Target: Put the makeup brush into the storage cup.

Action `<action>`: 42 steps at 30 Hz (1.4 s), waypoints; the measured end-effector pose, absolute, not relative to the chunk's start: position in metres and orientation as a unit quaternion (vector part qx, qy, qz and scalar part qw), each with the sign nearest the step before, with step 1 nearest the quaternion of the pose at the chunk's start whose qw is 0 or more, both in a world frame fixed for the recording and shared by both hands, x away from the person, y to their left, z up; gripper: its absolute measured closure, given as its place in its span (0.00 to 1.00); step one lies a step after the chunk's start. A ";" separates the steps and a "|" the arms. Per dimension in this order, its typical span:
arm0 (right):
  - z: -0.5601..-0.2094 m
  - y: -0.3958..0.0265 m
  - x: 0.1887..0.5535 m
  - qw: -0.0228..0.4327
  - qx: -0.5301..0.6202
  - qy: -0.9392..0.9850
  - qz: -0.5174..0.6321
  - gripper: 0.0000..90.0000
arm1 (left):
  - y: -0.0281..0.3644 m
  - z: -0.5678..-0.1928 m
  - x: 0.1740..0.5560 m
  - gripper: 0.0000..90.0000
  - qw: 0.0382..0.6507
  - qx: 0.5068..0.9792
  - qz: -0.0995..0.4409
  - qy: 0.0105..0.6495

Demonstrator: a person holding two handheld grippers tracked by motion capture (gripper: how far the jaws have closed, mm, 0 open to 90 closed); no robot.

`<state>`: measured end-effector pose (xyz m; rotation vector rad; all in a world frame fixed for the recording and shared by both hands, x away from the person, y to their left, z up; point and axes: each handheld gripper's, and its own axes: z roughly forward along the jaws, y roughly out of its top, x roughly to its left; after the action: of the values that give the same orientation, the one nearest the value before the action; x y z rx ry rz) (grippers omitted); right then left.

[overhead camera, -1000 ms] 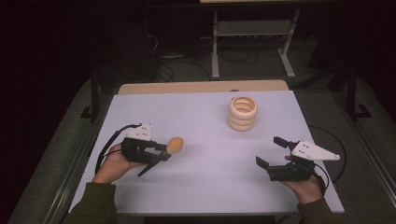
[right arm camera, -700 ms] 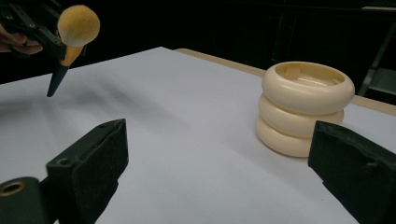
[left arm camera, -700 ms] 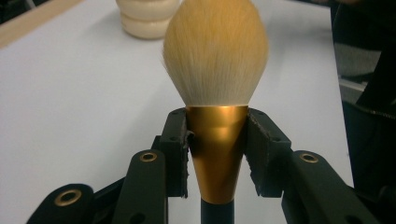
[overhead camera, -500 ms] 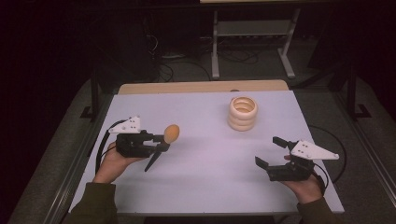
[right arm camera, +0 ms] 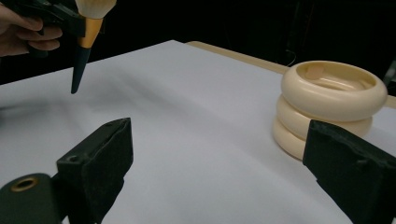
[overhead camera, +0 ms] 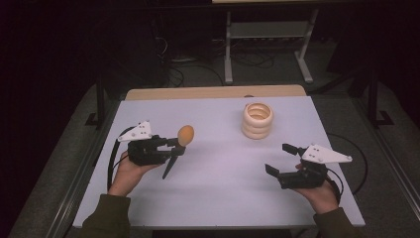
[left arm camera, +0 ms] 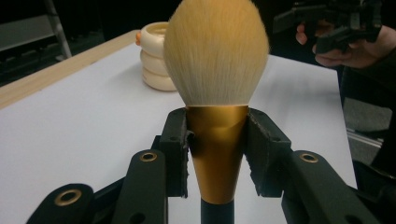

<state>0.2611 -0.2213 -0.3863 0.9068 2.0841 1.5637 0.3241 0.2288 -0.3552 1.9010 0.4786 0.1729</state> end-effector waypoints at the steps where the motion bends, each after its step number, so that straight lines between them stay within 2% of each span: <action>1: -0.385 -0.220 0.262 0.185 0.325 0.744 0.554 0.08 | 0.228 -0.355 0.324 0.70 0.556 0.802 0.075 0.204; 14: -0.381 -0.205 0.276 0.154 0.314 0.742 0.572 0.09 | 0.215 -0.356 0.322 0.70 0.575 0.783 0.089 0.219; 19: -0.379 -0.192 0.279 0.140 0.305 0.749 0.571 0.12 | 0.210 -0.358 0.322 0.70 0.580 0.778 0.090 0.223; 42: -0.379 -0.151 0.291 0.115 0.283 0.758 0.577 0.14 | 0.189 -0.359 0.318 0.70 0.596 0.760 0.112 0.234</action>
<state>0.2911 -0.1515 -0.3787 0.8286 2.2214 1.6905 0.3181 0.1887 -0.3587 1.7638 0.5437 0.2610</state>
